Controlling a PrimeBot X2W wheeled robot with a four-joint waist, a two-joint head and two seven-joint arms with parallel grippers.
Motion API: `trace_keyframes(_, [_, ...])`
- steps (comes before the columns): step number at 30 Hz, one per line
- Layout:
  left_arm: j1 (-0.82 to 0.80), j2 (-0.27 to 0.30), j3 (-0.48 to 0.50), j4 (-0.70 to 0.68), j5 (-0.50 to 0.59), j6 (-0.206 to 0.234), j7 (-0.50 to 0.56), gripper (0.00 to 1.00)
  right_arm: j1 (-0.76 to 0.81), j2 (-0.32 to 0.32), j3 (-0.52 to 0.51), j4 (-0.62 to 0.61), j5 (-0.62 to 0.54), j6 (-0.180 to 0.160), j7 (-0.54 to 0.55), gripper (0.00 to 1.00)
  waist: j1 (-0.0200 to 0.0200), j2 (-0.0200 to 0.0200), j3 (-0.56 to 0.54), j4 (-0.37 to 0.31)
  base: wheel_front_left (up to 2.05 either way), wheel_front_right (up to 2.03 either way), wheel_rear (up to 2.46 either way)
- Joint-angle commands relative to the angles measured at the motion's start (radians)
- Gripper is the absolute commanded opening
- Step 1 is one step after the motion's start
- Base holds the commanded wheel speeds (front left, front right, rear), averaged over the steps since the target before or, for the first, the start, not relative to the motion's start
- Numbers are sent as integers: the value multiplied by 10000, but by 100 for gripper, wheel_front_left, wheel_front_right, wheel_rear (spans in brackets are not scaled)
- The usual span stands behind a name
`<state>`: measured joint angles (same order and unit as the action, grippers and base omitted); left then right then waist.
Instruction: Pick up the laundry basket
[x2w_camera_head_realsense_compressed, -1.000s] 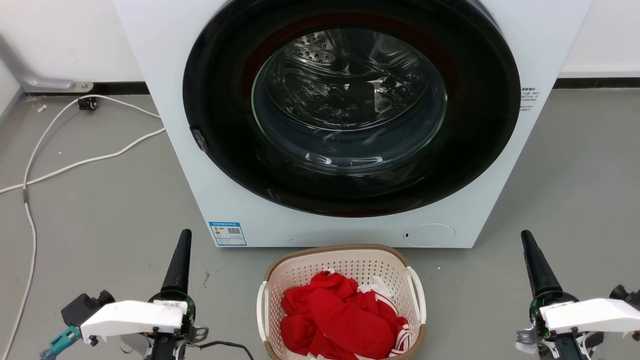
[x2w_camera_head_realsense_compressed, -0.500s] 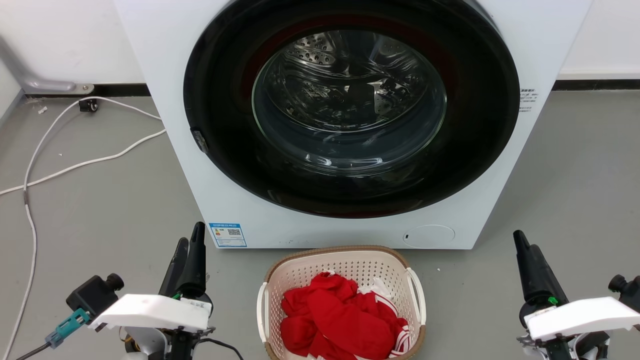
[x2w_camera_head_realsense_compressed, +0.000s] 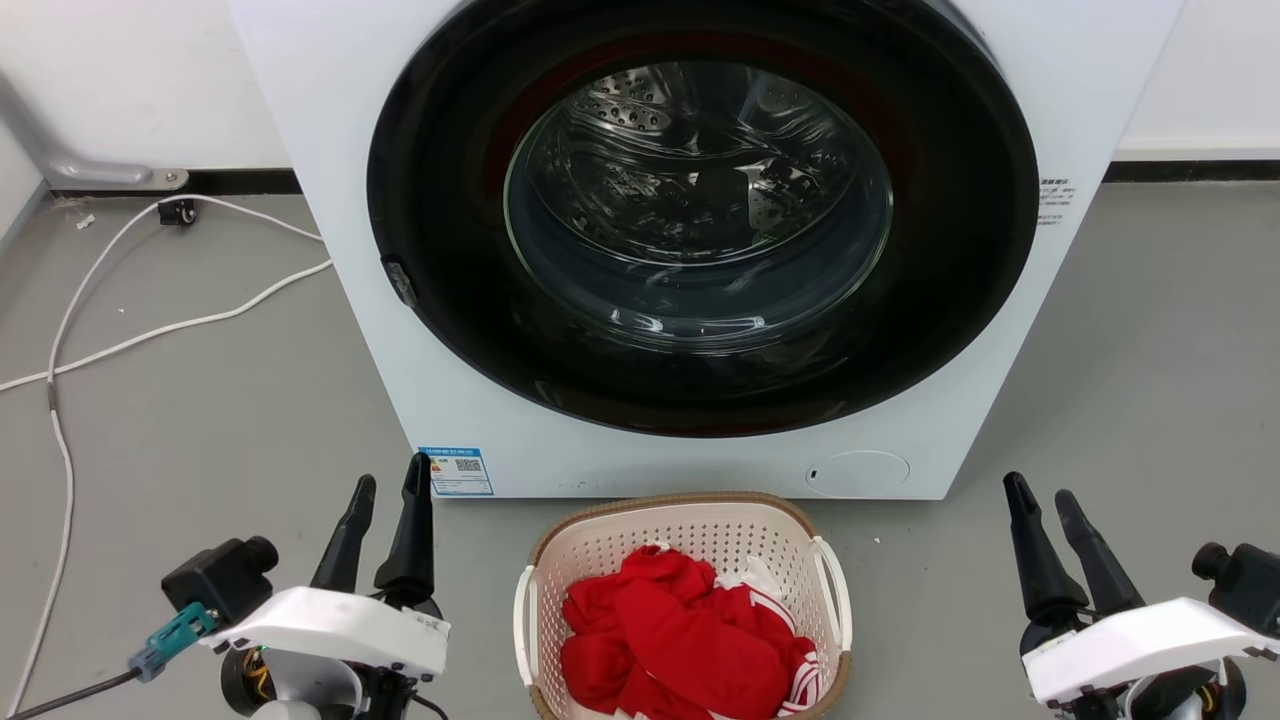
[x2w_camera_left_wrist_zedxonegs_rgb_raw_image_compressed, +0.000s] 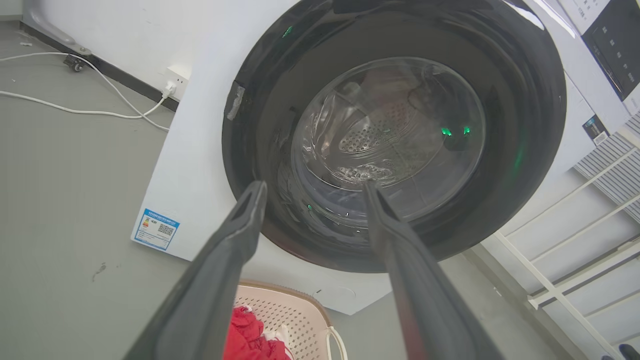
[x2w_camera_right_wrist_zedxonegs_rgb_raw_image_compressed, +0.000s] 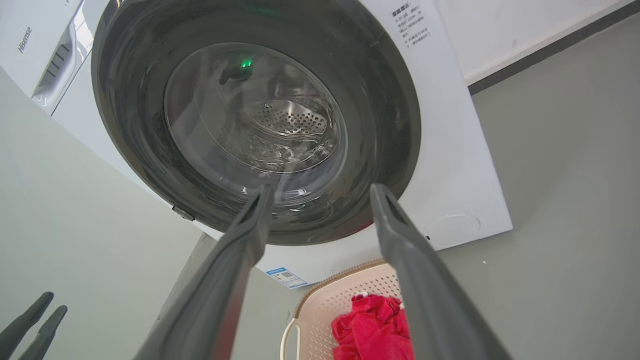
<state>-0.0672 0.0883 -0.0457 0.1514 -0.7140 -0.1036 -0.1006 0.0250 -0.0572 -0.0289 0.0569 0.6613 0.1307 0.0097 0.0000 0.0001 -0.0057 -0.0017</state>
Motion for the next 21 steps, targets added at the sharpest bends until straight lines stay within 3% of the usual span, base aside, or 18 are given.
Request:
trace_keyframes(1, [-226,107,-41,-110,264,58,-69,100,-34,12,8,-227,-287,0,14,100,0,-1,-1,-1,0,0,0])
trace_keyframes(21, [-414,468,-539,113,2697,490,-608,100,359,38,-91,-892,-2814,0,298,100,0,-1,-23,-38,0,0,0])
